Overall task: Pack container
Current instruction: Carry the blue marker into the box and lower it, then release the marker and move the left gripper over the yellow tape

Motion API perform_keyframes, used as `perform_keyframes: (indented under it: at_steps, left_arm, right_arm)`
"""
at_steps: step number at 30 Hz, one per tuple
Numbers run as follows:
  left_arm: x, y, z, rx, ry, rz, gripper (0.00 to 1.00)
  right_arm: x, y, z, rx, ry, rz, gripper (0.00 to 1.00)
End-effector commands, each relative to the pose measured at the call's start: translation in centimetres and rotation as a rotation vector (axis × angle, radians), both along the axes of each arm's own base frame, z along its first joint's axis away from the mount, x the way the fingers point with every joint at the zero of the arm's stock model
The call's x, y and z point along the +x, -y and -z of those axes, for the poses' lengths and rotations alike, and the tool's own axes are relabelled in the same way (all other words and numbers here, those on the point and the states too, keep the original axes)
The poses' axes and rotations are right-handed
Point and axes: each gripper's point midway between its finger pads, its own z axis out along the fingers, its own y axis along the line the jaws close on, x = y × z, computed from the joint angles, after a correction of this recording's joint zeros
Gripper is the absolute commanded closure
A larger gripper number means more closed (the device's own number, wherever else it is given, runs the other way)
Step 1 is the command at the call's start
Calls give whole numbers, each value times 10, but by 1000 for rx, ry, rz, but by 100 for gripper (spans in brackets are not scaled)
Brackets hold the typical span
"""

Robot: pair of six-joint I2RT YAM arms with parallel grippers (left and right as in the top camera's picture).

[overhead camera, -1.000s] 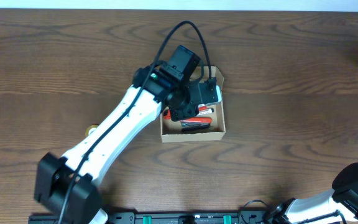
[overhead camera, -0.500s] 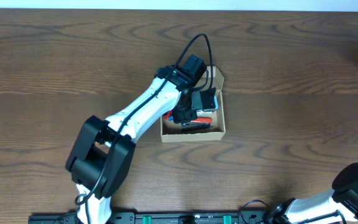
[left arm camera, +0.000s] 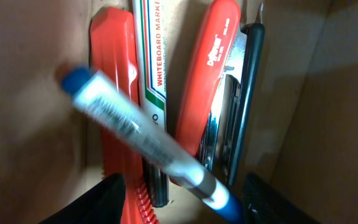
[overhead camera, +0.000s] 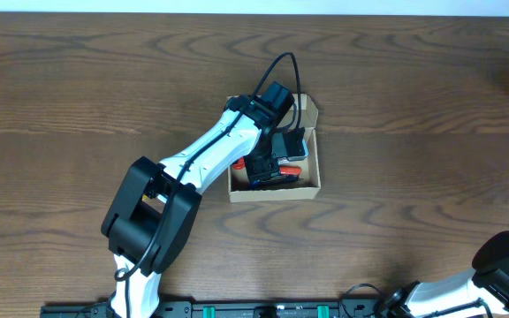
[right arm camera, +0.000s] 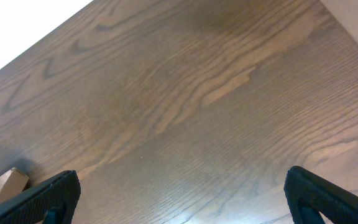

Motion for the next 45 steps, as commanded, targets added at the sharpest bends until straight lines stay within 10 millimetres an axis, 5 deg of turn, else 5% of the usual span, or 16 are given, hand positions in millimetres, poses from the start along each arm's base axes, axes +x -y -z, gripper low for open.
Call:
perform_keyframes:
  at_steps: [1,6,11,16,23,28,32,40,45]
  left_arm:
    - [1,0,-4,8,-13,-57,41]
    - [7,-6,-51,28,4,-158,39]
    - [11,-25,-129,66,100,-216,36]
    - [10,-44,-202,-2,192,-308,5]
    - [31,-123,-247,-98,234,-727,5]
    - [43,-206,-249,-86,206,-1097,5]
    - [40,-250,-235,-66,145,-1284,5]
    - [32,-271,-162,-3,55,-1447,5]
    - [2,-269,-105,-27,47,-1586,5]
  right_arm:
    - [-2,-4,-4,17,16,5,1]
    - [-2,-4,-4,16,16,5,1]
    - [-1,-4,-5,14,19,5,1]
    - [-2,-4,-5,13,18,3,1]
    - [-1,-5,-5,18,19,0,1]
    - [-1,-6,-5,23,24,-4,1]
    - [1,-8,-6,30,33,-11,1]
    - [1,-8,-6,29,34,-11,1]
    - [1,-8,-6,29,34,-11,1]
